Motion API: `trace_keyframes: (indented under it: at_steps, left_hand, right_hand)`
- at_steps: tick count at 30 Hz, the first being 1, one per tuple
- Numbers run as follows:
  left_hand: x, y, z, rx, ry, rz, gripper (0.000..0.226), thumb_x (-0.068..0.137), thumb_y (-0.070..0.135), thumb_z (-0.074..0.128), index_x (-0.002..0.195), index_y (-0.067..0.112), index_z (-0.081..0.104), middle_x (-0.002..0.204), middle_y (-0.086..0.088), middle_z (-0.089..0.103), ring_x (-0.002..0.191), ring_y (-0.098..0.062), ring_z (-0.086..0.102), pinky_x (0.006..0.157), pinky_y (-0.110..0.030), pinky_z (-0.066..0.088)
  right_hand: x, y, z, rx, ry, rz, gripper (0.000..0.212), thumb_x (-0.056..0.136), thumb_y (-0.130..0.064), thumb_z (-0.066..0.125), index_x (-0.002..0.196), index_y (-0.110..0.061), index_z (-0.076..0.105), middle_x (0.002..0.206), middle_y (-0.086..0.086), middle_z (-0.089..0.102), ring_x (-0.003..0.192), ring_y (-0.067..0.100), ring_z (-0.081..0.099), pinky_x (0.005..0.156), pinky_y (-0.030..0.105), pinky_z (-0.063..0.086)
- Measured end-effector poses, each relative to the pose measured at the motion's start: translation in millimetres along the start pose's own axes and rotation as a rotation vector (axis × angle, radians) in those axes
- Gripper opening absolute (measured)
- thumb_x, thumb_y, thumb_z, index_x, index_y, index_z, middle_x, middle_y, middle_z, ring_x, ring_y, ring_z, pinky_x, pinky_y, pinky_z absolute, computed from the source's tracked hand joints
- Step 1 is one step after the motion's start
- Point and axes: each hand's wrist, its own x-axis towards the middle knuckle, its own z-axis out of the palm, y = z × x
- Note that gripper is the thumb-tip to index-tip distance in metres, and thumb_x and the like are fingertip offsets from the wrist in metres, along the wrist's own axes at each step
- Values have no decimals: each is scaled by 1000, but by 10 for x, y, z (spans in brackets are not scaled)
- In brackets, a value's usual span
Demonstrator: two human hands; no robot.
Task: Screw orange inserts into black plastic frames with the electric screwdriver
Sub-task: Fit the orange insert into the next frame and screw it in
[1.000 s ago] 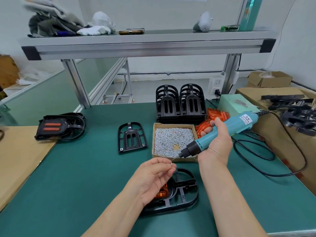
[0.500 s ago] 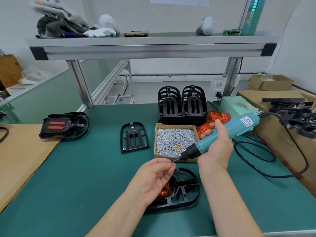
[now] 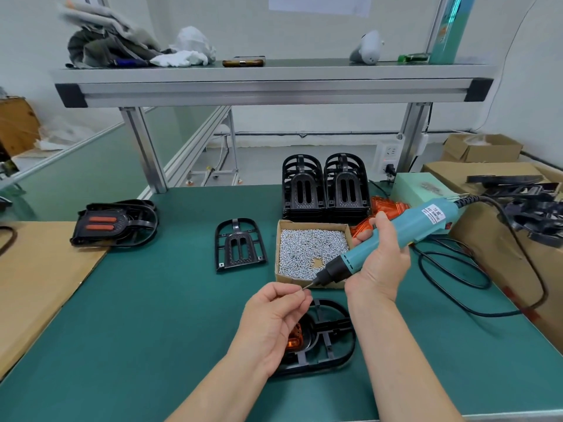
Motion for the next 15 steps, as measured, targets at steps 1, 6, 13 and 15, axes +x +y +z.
trace_keyframes:
  at_steps: [1, 6, 13, 15]
  left_hand:
    - [-9, -17, -5, 0, 2, 22, 19, 79, -18, 65, 72, -1, 67, 78, -18, 70, 77, -24, 74, 65, -23, 58]
    - [-31, -51, -46, 180, 2, 214, 30, 80, -14, 69, 66, 13, 73, 80, -14, 72, 79, -22, 72, 70, -22, 57]
    - [-5, -95, -70, 413, 12, 474, 41, 85, -11, 67, 97, 28, 74, 81, -6, 71, 77, -19, 68, 80, -29, 58]
    - [-4, -107, -79, 425, 4, 492, 45, 86, -11, 67, 99, 32, 74, 81, -4, 71, 78, -19, 68, 81, -30, 58]
  right_hand:
    - [-5, 5, 11, -5, -2, -4, 14, 86, -18, 74, 86, -16, 60, 55, -9, 60, 49, 5, 56, 52, 22, 49]
    - [-14, 34, 41, -60, -4, -3, 17, 86, -19, 74, 90, -11, 60, 52, -5, 56, 47, 8, 54, 50, 22, 49]
    - [7, 70, 59, -71, 44, 49, 19, 84, -22, 74, 90, -12, 59, 54, -4, 56, 48, 11, 54, 49, 21, 48]
    - [9, 75, 55, -68, 54, 63, 17, 83, -21, 74, 89, -12, 60, 54, -4, 57, 47, 10, 54, 48, 19, 48]
